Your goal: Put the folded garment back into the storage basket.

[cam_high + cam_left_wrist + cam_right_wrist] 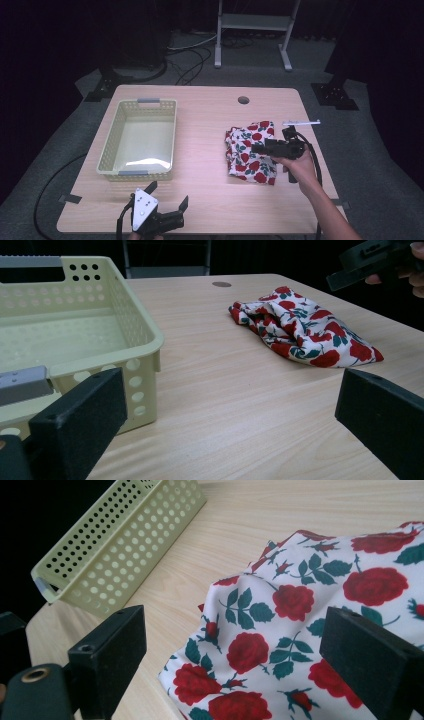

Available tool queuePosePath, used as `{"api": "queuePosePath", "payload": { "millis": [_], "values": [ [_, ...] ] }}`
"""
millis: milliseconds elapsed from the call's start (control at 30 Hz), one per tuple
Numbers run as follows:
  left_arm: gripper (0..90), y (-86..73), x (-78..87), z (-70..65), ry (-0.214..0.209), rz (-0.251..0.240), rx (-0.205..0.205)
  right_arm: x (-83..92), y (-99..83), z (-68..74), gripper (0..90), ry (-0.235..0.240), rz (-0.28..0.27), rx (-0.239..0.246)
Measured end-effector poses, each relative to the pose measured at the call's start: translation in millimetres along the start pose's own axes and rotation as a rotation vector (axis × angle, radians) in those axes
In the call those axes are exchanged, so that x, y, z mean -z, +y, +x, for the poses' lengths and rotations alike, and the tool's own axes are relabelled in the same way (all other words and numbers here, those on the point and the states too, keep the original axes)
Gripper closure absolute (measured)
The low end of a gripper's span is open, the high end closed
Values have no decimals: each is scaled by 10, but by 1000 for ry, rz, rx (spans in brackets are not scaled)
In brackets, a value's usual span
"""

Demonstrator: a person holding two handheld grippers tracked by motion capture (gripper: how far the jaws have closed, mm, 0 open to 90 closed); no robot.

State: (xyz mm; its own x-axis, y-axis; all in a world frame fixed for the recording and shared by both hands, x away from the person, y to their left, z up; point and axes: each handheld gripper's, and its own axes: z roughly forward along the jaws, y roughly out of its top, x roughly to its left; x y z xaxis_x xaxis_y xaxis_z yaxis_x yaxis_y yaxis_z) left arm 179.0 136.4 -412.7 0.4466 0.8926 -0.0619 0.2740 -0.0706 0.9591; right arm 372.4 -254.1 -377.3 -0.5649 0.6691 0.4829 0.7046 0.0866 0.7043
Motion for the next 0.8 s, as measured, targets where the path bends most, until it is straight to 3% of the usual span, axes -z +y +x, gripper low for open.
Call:
{"api": "queuePosePath", "payload": {
  "millis": [200, 633, 800],
  "values": [
    [0, 3, 6, 4, 0, -2, 1, -43, 77, -9, 124, -19, 13, 3],
    [0, 3, 13, 6, 2, -8, 6, -197, 58, -136, 181, -82, 69, -3],
    [0, 2, 12, 7, 2, -6, 5, -322, 42, -195, 222, -141, 109, 19]
  ]
}}
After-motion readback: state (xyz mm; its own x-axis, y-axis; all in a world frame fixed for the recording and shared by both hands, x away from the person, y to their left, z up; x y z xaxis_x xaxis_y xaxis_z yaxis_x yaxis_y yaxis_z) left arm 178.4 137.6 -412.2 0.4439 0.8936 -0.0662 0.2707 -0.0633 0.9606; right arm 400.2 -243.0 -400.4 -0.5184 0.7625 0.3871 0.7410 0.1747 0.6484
